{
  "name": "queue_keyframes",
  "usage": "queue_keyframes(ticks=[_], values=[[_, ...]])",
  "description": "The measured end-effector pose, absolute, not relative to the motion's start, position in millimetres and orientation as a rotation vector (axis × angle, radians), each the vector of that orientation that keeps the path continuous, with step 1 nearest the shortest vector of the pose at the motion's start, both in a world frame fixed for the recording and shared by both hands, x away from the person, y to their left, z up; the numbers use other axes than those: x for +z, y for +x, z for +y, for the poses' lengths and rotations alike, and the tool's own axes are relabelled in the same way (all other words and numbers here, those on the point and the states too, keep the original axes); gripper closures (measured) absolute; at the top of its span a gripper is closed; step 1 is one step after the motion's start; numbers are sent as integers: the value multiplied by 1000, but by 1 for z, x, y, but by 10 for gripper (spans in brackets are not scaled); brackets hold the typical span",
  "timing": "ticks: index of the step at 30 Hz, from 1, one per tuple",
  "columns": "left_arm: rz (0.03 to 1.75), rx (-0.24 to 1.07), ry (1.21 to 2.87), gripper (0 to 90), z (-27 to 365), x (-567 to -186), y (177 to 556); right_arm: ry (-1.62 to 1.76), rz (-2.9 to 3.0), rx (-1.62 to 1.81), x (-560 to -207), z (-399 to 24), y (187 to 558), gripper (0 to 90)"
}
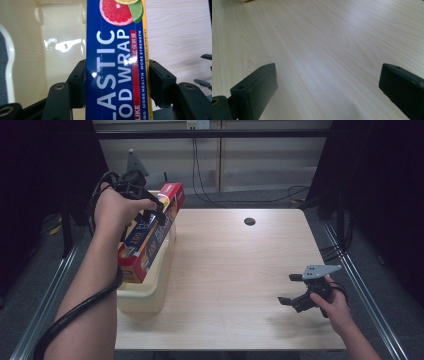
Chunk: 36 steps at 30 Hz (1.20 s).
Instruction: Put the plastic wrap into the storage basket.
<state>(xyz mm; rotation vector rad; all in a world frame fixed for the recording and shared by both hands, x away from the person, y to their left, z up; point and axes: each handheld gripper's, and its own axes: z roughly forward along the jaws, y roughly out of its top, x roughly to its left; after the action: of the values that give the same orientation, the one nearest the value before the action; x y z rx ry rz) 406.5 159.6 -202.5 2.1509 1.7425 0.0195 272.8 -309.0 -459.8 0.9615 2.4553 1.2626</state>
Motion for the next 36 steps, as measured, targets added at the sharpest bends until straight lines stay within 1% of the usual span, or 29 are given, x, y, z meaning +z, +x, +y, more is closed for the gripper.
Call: queue_keyframes(ticks=[14,36], values=[[1790,20,2118,414,176,-205,398,954,2453,1257,-459,-307,273,17],[1825,38,2103,413,188,-212,388,936,2462,1254,-458,-304,271,17]])
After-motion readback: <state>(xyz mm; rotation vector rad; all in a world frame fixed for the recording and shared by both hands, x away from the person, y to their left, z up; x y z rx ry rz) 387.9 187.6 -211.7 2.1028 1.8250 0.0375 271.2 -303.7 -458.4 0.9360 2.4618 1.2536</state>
